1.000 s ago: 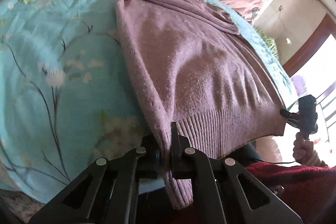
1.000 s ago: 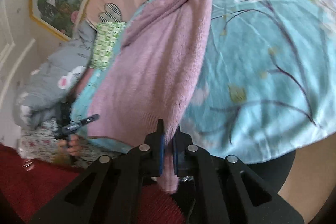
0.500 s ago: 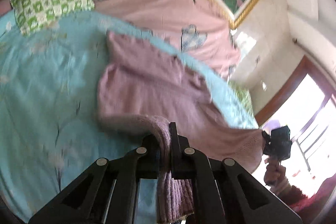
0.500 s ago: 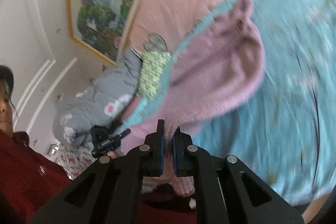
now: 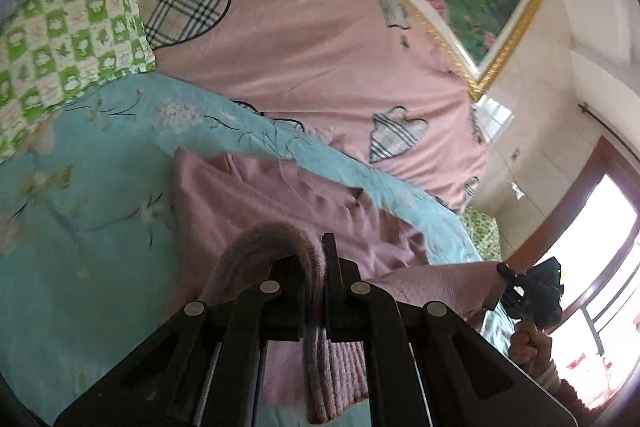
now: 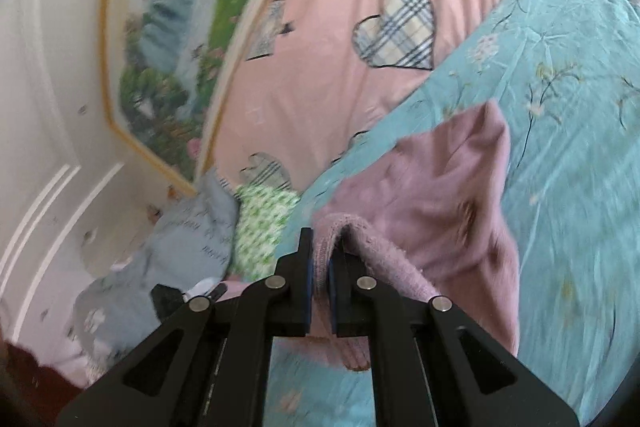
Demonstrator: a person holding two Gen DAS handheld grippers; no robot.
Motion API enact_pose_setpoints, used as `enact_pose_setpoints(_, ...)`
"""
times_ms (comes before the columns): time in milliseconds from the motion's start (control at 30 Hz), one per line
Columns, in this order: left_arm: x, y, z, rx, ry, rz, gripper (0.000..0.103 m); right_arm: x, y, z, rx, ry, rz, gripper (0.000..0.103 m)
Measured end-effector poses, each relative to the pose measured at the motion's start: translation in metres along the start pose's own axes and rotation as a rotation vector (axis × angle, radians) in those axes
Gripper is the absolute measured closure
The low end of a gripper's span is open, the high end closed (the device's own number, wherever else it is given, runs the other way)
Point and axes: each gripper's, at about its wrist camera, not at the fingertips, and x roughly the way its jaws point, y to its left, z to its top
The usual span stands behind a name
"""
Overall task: Fold small clothes
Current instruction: 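Grasp the hem with both grippers and fold it up toward the collar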
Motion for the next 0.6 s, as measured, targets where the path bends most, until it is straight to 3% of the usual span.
enact_pose_setpoints(333, 0.121, 0.044, 0.050, -0.022, 0.053, 0.119, 0.099, 0.088, -0.069, 0.070, 0.091, 0.023, -0.173, 0.096)
enact_pose_setpoints(500, 0.171, 0.073, 0.047, -0.026, 0.130, 0.223, 0.097, 0.122, -0.099, 0.079, 0.101, 0.072, -0.342, 0.092)
enact_pose_setpoints(600, 0.176, 0.082, 0.044, -0.030, 0.151, 0.223, 0.092, 0.128, -0.118, 0.078, 0.181, 0.096, -0.339, 0.092)
